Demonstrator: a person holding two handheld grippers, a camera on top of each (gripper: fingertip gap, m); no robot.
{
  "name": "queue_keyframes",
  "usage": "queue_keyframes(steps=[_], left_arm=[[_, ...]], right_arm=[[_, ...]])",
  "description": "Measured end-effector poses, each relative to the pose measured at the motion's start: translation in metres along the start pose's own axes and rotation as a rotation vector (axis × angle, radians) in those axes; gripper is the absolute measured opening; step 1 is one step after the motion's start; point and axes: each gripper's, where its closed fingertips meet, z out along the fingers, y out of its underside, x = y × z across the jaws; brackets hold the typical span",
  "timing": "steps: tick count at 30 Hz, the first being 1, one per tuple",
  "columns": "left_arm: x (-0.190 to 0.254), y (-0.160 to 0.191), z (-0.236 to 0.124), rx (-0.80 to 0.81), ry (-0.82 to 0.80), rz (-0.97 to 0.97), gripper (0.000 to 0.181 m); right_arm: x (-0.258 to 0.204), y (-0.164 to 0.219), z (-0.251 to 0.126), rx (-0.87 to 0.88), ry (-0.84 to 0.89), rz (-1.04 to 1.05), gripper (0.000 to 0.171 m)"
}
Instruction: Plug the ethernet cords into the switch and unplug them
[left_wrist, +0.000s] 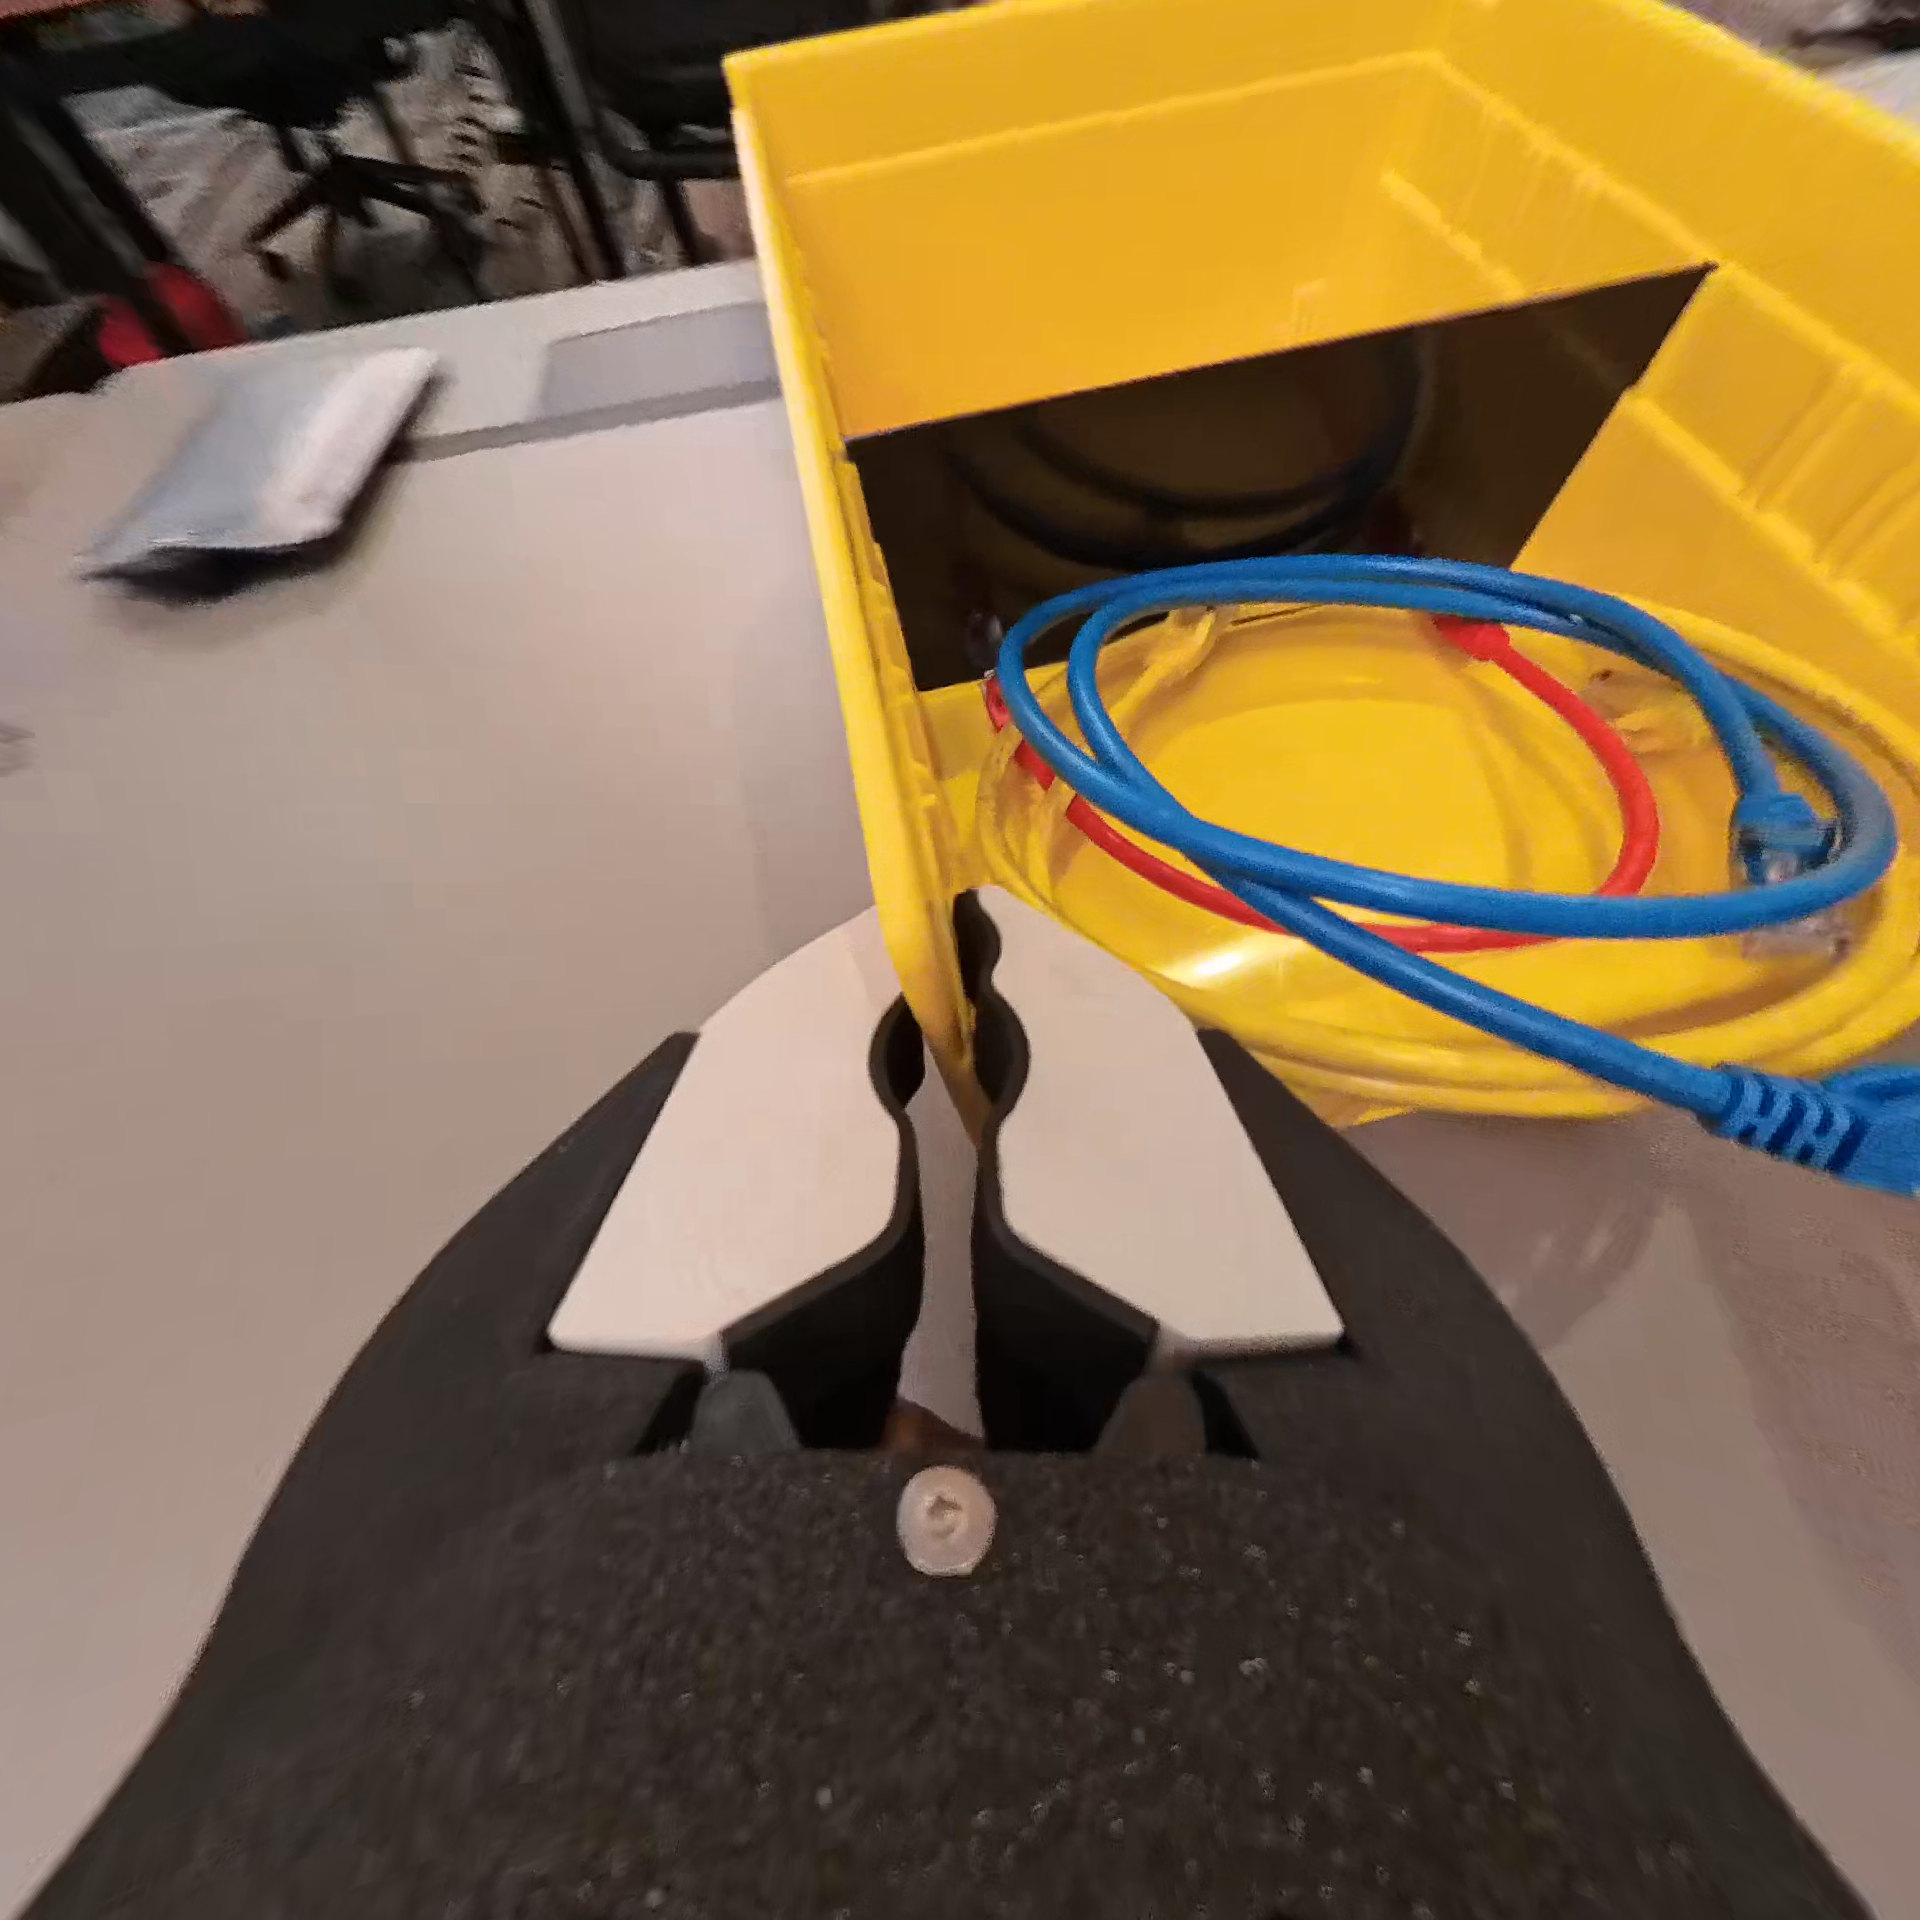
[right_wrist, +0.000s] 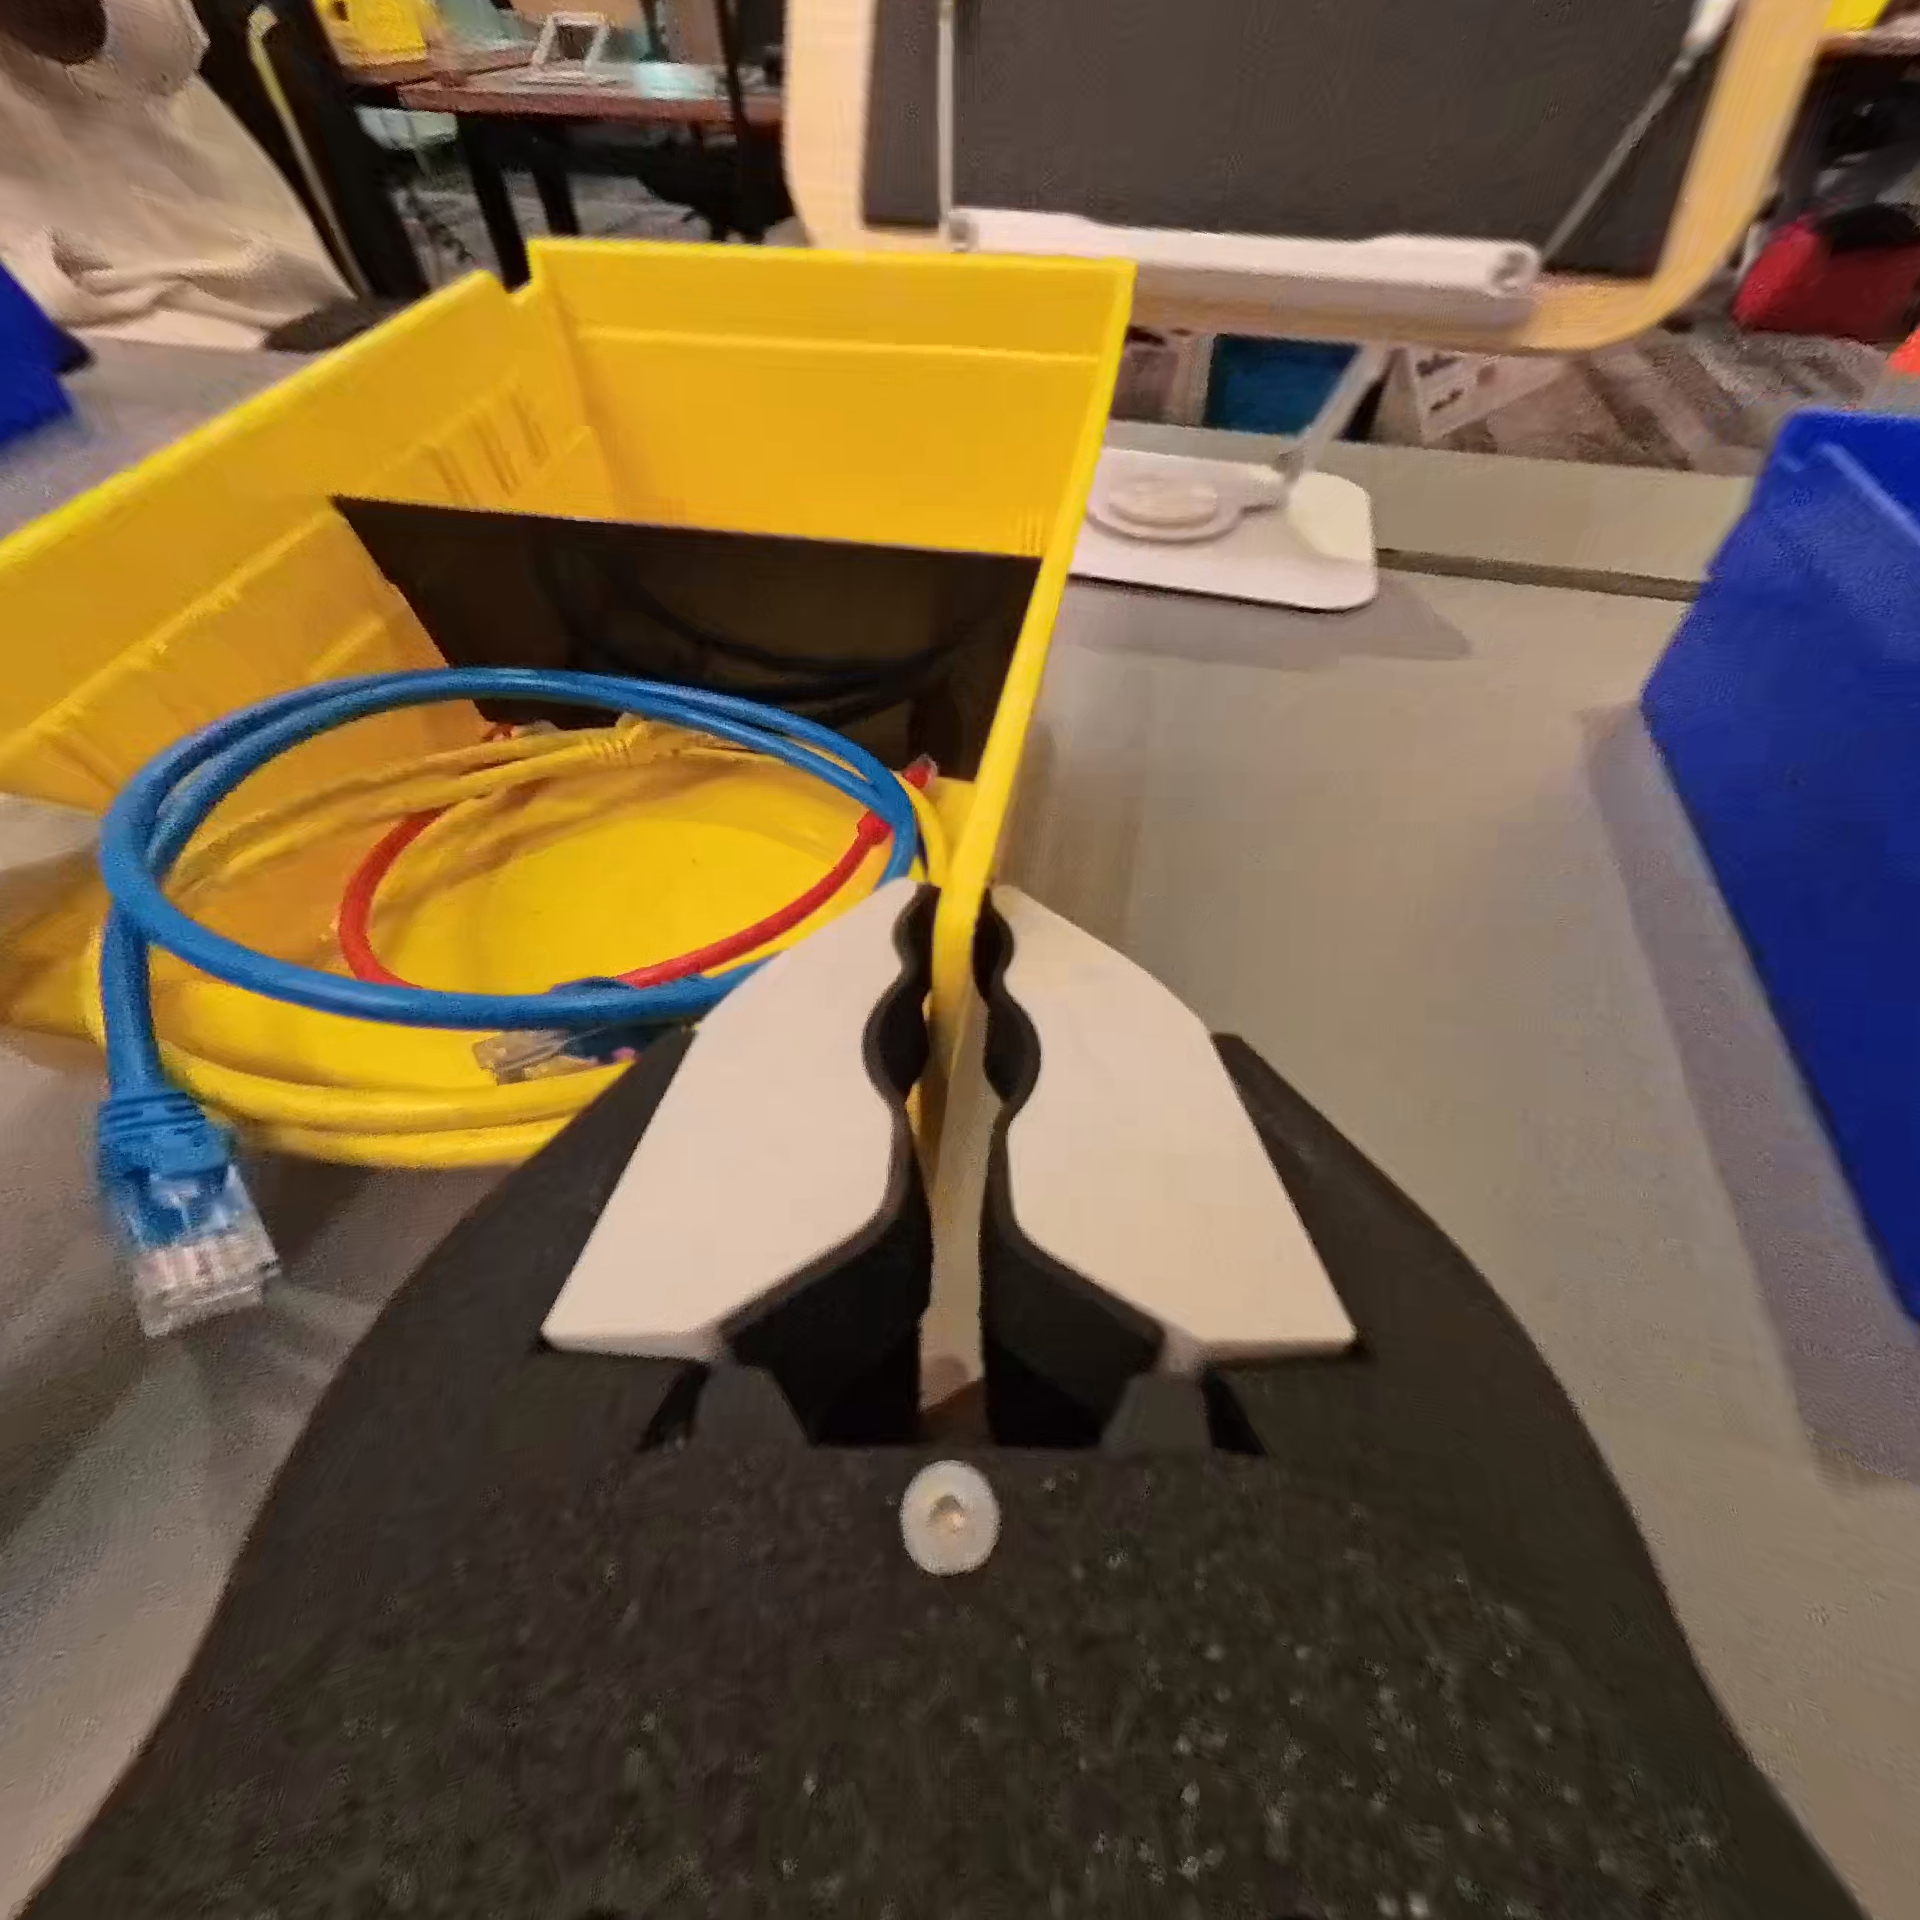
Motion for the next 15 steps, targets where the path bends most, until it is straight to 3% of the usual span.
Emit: queue_keyframes(steps=[3, 7, 10, 15], left_arm=[[-0.065, -0.003, -0.008, 0.012, -0.098, -0.009, 0.002], [-0.132, 0.008, -0.002, 0.008, -0.111, -0.096, 0.002], [-0.154, 0.027, 0.009, -0.054, -0.052, -0.118, 0.003], [-0.158, 0.029, 0.011, -0.025, -0.026, -0.160, 0.003]], right_arm=[[-0.059, -0.005, 0.024, -0.010, -0.081, -0.016, 0.007], [-0.124, -0.008, 0.051, -0.013, -0.115, -0.098, 0.008], [-0.149, 0.003, 0.064, -0.076, -0.158, -0.054, 0.011], [-0.155, 0.003, 0.062, -0.059, -0.233, -0.063, 0.013]])
